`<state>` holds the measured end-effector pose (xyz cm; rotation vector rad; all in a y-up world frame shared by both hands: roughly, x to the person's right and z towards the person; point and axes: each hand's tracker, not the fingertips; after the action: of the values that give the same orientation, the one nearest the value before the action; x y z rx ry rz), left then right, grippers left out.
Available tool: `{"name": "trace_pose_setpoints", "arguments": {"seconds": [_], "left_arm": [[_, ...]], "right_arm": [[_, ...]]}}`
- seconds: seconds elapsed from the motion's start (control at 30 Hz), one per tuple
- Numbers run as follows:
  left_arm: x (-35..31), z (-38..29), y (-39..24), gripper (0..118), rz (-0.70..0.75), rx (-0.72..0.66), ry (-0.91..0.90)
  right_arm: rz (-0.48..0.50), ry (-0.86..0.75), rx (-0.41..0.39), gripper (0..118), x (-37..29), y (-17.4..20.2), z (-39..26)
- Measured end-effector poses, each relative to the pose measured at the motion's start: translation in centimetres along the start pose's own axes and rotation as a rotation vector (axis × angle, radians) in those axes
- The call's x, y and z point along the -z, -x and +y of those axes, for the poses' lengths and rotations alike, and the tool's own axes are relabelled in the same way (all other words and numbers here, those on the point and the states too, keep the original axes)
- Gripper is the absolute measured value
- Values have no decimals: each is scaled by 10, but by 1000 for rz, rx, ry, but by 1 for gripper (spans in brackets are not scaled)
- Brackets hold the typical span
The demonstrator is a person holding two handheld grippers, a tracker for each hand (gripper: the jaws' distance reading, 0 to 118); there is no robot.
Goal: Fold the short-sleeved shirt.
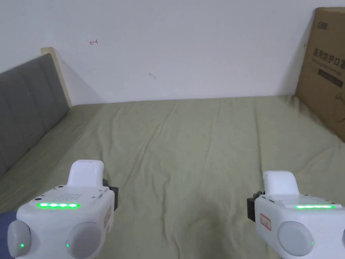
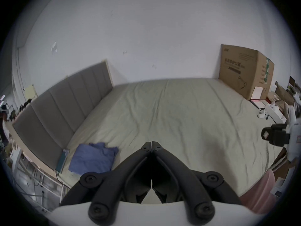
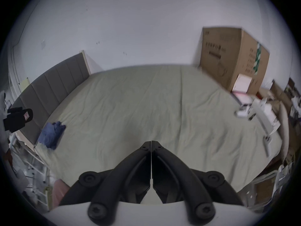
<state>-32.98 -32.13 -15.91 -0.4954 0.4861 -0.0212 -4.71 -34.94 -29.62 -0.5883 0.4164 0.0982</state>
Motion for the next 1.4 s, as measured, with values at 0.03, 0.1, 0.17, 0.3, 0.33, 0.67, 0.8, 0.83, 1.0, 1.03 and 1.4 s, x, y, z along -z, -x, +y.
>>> {"name": "trace_pose_setpoints", "arguments": {"seconds": [0.03, 0.1, 0.17, 0.3, 0.33, 0.67, 0.8, 0.83, 1.0, 1.03, 1.4], "left_arm": [[-9, 0, -10, 0, 3, 4, -55], [-24, 0, -22, 0, 23, -4, -120], [-37, -2, -36, 0, -1, 0, -195], [-62, 0, -55, 0, 35, 29, -276], [-66, 1, -56, 0, 31, 27, -283], [-70, 11, -58, 12, 13, 17, -273], [-60, 12, -57, 87, -9, -5, -210], [-58, 12, -57, 97, -13, -10, -206], [-53, 14, -57, 105, -30, -45, -198], [-51, 15, -57, 108, -34, -51, -184], [-48, 9, -53, 110, -82, -114, -225]], "right_arm": [[3, -54, 9, 0, -12, -1, 5], [22, -143, 43, 0, -34, -1, 12], [-13, -217, 37, 0, -51, 0, 16], [-45, -357, 30, 0, -84, 2, 14], [-37, -383, 36, 0, -93, 4, 12], [-72, -366, -14, 1, -103, 14, 19], [-113, -345, -91, 17, -93, 19, 24], [-114, -340, -94, 27, -91, 19, 25], [-50, -308, -49, 111, -83, 9, 36], [-53, -314, -55, 118, -83, 9, 37], [-69, -331, -57, 118, -81, 8, 37]]}}
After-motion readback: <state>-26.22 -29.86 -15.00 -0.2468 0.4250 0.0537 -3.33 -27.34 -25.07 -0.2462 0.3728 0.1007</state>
